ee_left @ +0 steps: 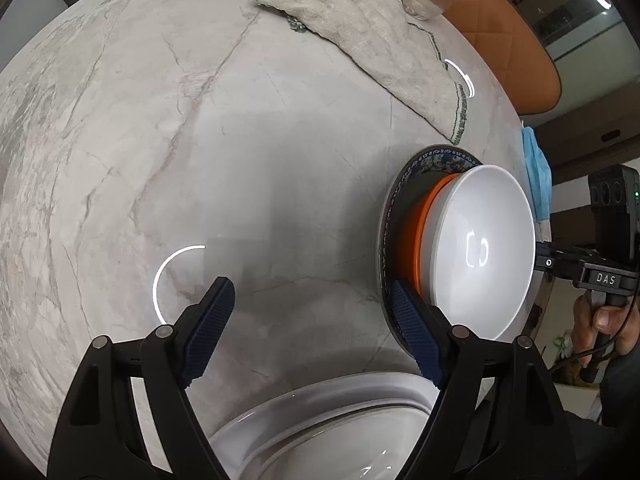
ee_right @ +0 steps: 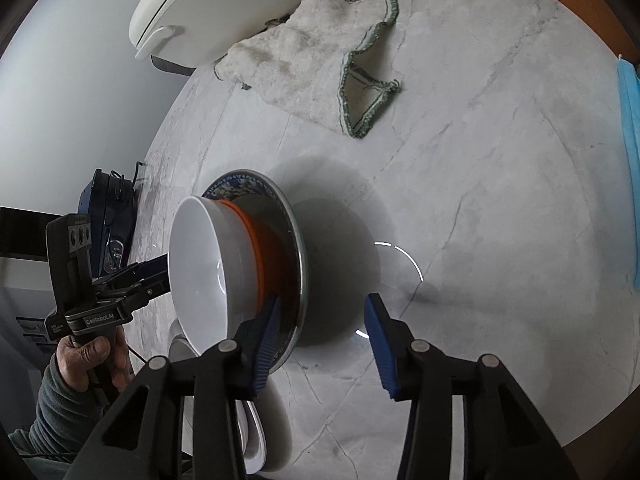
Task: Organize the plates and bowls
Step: 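Lift the nested bowls and lower them onto the white plate stack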
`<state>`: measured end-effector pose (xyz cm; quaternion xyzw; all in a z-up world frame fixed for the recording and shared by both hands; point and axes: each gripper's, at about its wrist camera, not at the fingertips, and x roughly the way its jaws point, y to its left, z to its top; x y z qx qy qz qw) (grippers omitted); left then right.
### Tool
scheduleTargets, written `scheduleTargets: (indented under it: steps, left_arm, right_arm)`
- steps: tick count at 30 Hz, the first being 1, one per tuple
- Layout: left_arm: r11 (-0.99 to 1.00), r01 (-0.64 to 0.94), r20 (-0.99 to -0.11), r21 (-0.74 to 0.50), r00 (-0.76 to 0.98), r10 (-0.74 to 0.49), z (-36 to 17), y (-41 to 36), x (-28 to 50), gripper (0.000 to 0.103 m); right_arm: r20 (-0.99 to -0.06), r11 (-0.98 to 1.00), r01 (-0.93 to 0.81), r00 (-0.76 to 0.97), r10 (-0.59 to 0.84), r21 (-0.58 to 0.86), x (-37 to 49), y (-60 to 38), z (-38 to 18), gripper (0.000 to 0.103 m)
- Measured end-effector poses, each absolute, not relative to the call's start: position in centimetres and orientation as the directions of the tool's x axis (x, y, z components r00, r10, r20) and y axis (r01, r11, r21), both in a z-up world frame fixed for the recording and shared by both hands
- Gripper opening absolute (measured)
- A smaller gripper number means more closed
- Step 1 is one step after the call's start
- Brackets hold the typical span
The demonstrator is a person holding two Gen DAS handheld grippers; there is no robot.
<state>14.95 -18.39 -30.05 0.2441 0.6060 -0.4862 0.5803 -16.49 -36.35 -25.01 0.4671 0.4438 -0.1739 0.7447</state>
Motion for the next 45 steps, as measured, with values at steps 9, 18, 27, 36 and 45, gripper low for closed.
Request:
scheduleTargets:
  steps: [9,18,27,36,45]
  left_arm:
    - [0.358,0.865,-0.926,-0.351,-0.265,-0.267,-31.0,-20.1,14.3,0.054]
    - [0.344,0.846,-0.904,-0.407,-0.318,-0.286,-30.1,-20.6,13.1,0.009]
    - [0.368,0.856,-0.92,-0.363,-0.269,-0.284,-29.6,-20.3,12.1,0.009]
    - [0.43,0.834,-0.926,-0.346,-0.229,-0.301,-28.4,-19.2,11.8,0.008]
    - [0.535,0.773,-0.922,-0.342,-0.165,-0.351,-24.8,-16.3,11.3,0.008]
  right_arm:
    - [-0.784,0.479,0.64,0.588,0.199,0.601,-15.9,-36.2,-26.4,0.026]
    - [-0.733,0.453,0.596,0.641,0.228,0.662,-16.1,-36.3,-26.5,0.012]
    - [-0.739,0.469,0.594,0.637,0.221,0.653,-15.5,-36.4,-26.1,0.012]
    - [-0.75,0.511,0.575,0.613,0.248,0.639,-14.4,-36.6,-25.3,0.012]
    - [-0.75,0.595,0.497,0.586,0.307,0.631,-12.8,-36.7,-23.0,0.012]
